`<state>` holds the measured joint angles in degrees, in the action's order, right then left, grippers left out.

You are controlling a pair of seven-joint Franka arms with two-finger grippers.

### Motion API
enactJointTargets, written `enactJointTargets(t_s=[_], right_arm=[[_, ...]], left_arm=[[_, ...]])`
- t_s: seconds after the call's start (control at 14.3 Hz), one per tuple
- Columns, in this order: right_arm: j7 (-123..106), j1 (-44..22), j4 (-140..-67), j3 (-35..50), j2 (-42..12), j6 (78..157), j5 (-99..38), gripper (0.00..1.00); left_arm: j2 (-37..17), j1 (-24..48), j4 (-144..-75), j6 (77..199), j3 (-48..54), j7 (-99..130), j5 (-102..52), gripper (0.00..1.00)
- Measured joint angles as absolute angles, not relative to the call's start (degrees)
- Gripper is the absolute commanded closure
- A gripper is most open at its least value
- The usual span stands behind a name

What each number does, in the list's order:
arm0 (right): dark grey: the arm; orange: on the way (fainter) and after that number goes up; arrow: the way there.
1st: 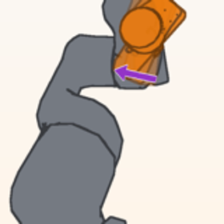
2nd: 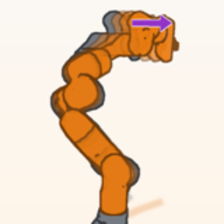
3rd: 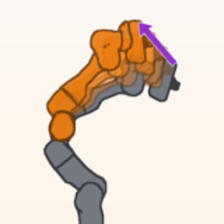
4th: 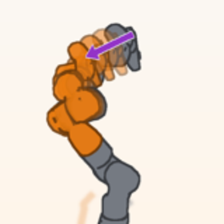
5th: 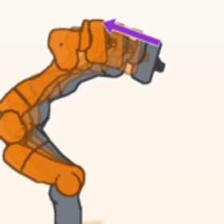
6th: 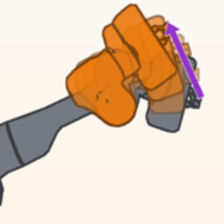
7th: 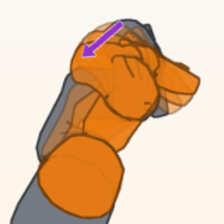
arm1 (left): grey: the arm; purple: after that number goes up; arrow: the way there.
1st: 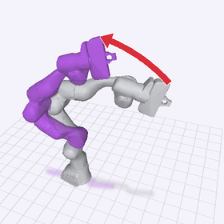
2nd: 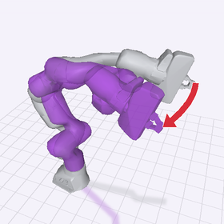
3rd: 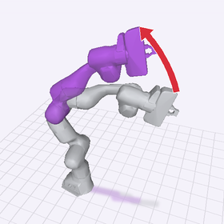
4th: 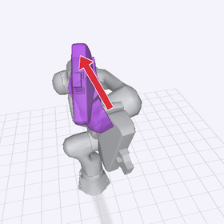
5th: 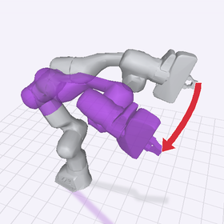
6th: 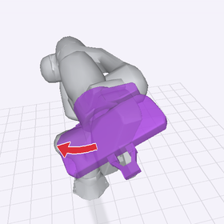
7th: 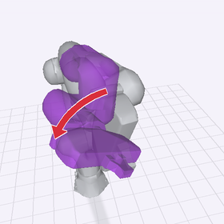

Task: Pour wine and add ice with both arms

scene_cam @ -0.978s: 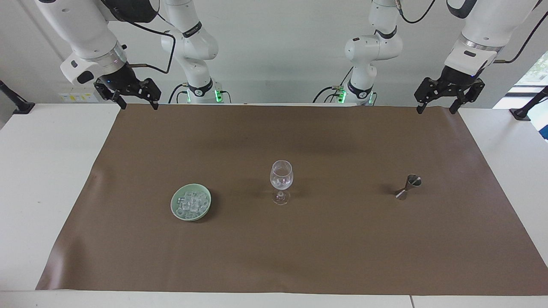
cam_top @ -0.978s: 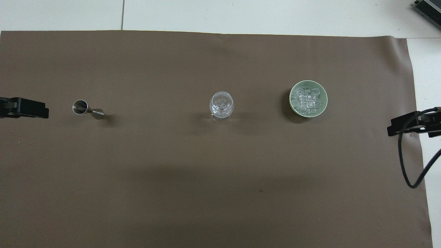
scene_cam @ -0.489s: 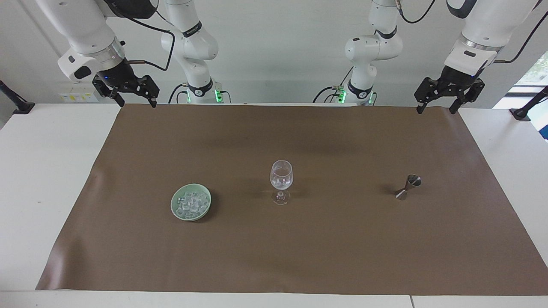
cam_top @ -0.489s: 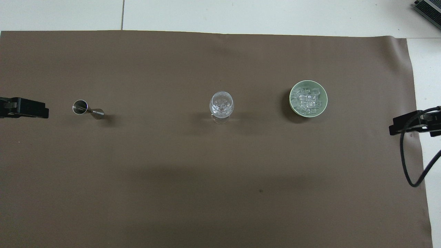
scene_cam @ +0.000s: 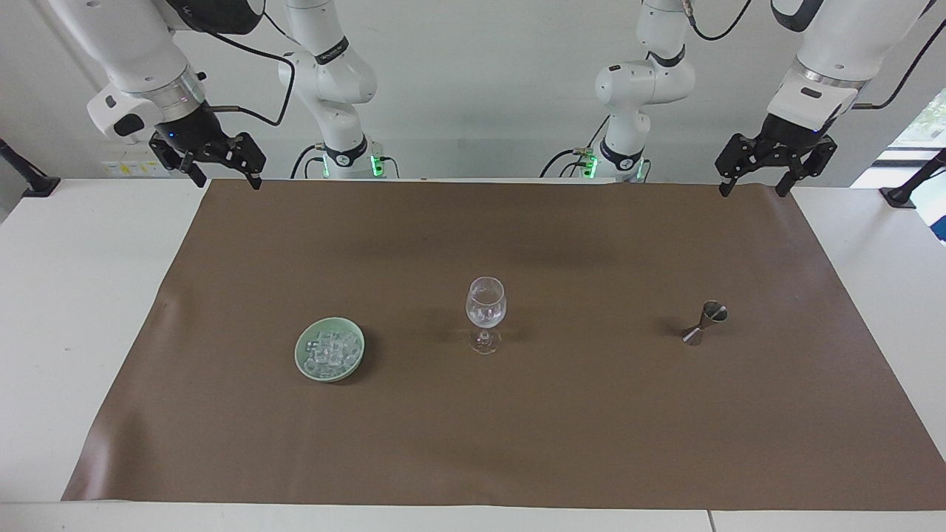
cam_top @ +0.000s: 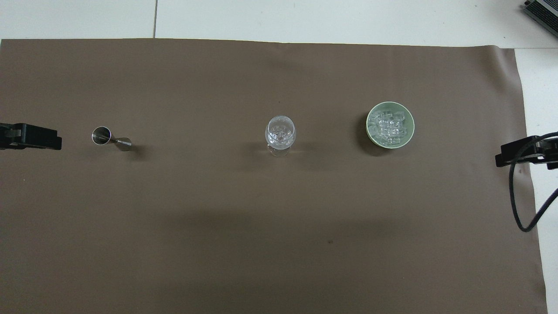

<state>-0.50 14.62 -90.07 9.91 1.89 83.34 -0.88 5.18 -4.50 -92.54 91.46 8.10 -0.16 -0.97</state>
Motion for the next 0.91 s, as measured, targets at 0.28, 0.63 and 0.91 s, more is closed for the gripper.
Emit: enactJointTargets(t_s=[0.28, 0.63, 0.91], right_arm=[[-0.5, 11.2, -90.1, 5.2, 1.9, 83.2, -0.9, 0.0], [-0.6, 11.0, -90.1, 4.5, 1.9, 83.2, -0.9, 0.0], [-0.6, 10.8, -90.1, 4.5, 1.9, 83.2, -0.9, 0.0]], left_arm=[[5.2, -4.5, -92.5, 91.5, 8.1, -0.2, -1.0, 0.0], [5.2, -4.5, -92.5, 91.5, 8.1, -0.2, -1.0, 0.0], [5.2, -4.5, -92.5, 91.5, 8.1, -0.2, -1.0, 0.0]])
